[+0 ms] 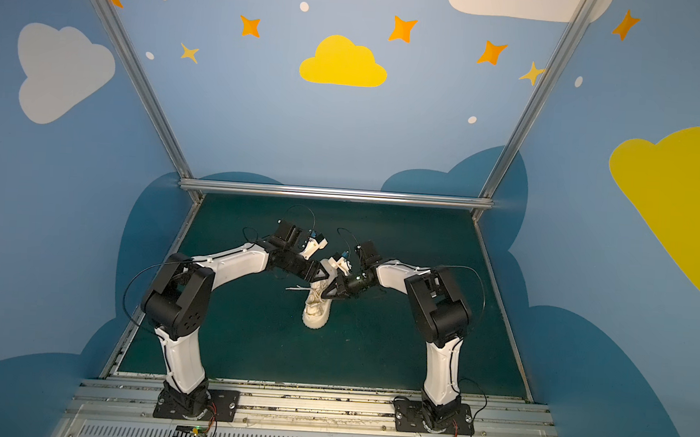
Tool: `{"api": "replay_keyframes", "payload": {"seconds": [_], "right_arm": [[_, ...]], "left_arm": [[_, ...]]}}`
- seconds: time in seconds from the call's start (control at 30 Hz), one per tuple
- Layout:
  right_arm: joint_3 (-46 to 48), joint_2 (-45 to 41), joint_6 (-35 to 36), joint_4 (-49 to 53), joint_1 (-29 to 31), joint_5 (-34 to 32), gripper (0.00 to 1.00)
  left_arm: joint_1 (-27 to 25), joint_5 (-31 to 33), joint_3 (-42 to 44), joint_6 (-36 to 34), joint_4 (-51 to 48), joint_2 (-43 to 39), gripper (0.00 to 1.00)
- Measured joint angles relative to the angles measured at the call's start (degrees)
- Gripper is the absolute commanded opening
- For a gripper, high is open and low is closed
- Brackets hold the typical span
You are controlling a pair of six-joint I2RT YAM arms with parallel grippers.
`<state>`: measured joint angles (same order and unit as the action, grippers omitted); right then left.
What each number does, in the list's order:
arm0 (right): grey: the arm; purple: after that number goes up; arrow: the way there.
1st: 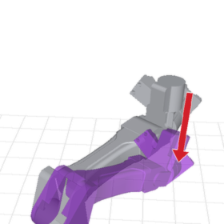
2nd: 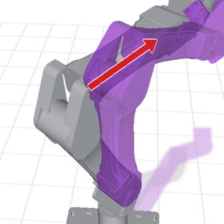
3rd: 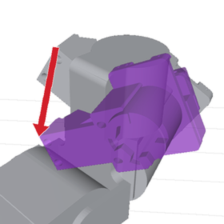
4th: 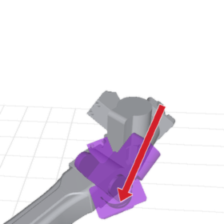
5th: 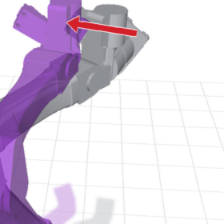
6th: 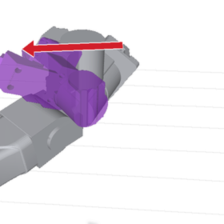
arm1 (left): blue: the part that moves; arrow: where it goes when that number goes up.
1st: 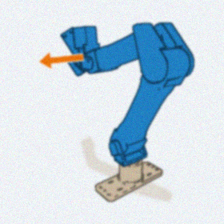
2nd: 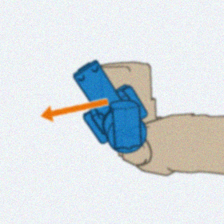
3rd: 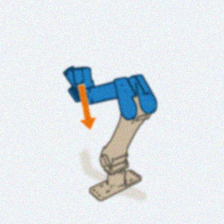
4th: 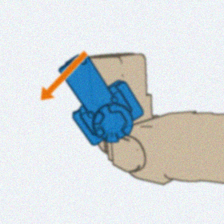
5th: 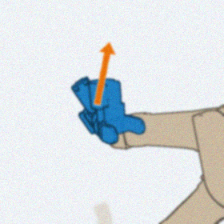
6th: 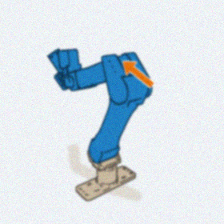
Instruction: Tie the shoes
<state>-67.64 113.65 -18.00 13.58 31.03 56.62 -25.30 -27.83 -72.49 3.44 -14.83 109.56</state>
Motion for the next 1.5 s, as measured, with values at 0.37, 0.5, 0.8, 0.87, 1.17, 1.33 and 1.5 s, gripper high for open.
{"api": "replay_keyframes", "payload": {"seconds": [0.37,0.5,0.8,0.87,1.17,1.33,1.5], "right_arm": [[0.0,0.0,0.0,0.0,0.0,0.07,0.0],[0.0,0.0,0.0,-0.02,0.0,0.11,0.0],[0.0,0.0,-0.09,-0.09,0.0,0.22,0.0],[0.0,0.0,-0.13,-0.09,0.0,0.22,0.0],[0.0,0.0,-0.17,-0.11,0.0,0.22,0.0],[0.0,0.0,-0.15,-0.11,0.0,0.24,0.0],[0.0,0.0,-0.15,-0.09,0.0,0.22,0.0]], "left_arm": [[-0.96,-1.31,0.46,1.84,3.37,1.11,0.49],[-1.07,-1.84,1.01,2.29,4.22,1.33,0.48],[-1.6,-2.03,1.05,2.64,5.09,1.92,0.43],[-1.66,-2.03,1.16,2.67,5.31,1.92,0.41],[-1.73,-2.19,1.81,3.34,6.38,2.19,0.28],[-1.73,-2.23,1.9,3.65,6.43,2.19,0.11],[-1.73,-2.25,1.92,4.37,6.73,2.19,0.03]]}}
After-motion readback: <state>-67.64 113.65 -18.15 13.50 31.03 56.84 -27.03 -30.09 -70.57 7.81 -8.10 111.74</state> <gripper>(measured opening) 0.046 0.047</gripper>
